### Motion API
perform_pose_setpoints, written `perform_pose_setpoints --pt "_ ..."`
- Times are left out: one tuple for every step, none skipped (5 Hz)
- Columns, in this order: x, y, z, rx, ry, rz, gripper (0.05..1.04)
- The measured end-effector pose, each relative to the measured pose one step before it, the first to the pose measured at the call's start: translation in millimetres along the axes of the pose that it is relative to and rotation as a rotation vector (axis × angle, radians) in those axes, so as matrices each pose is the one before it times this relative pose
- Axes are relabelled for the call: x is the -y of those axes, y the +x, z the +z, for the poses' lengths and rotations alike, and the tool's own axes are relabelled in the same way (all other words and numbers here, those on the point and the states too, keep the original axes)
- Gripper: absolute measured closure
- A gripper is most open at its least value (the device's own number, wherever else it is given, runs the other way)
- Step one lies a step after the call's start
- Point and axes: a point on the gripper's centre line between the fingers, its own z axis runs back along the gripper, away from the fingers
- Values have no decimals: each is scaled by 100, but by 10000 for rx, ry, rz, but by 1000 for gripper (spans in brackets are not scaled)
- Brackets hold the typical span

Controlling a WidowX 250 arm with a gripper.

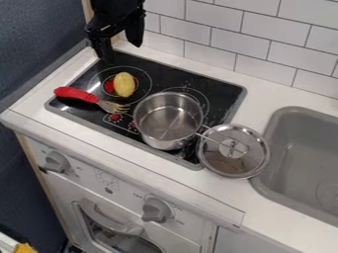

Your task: Put the yellow object on the left burner

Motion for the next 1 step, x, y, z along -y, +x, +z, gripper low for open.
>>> perform_pose_setpoints --pt "10 13 56 8 -13 2 83"
